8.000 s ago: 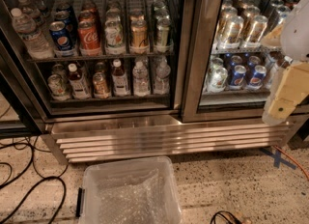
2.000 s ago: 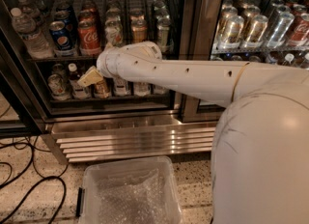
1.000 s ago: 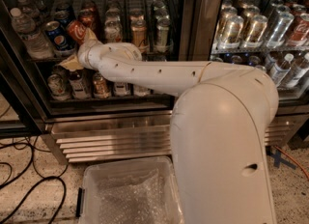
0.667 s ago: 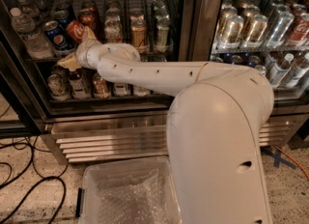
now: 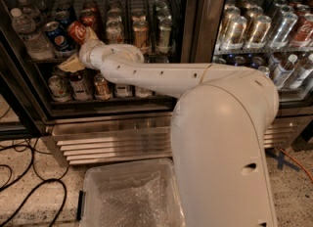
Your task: Pick coke can from middle shelf of fridge
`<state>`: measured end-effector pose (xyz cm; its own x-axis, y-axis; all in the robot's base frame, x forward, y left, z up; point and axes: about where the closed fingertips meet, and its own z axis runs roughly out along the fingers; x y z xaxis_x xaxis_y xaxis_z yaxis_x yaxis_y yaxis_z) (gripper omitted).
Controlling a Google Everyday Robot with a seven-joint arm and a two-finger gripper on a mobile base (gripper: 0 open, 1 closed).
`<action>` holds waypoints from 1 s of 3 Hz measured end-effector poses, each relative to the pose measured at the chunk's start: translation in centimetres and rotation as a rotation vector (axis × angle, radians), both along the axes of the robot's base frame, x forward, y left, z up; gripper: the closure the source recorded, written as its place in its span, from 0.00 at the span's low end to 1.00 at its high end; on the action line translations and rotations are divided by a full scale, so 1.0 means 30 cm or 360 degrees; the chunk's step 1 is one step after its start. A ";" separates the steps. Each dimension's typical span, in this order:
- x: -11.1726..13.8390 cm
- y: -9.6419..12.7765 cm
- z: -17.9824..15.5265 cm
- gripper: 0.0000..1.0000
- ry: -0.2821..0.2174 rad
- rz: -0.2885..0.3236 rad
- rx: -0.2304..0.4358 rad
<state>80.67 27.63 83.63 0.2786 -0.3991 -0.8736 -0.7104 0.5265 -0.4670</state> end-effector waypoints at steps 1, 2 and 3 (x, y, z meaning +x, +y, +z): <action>-0.033 -0.007 0.043 0.00 -0.0076 -0.0001 -0.0016; -0.006 -0.074 0.011 0.00 -0.0052 -0.0061 -0.0028; -0.005 -0.074 0.011 0.00 -0.0052 -0.0061 -0.0028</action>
Offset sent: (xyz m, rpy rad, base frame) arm -0.0103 0.0021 0.0131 -0.0063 -0.0429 0.0066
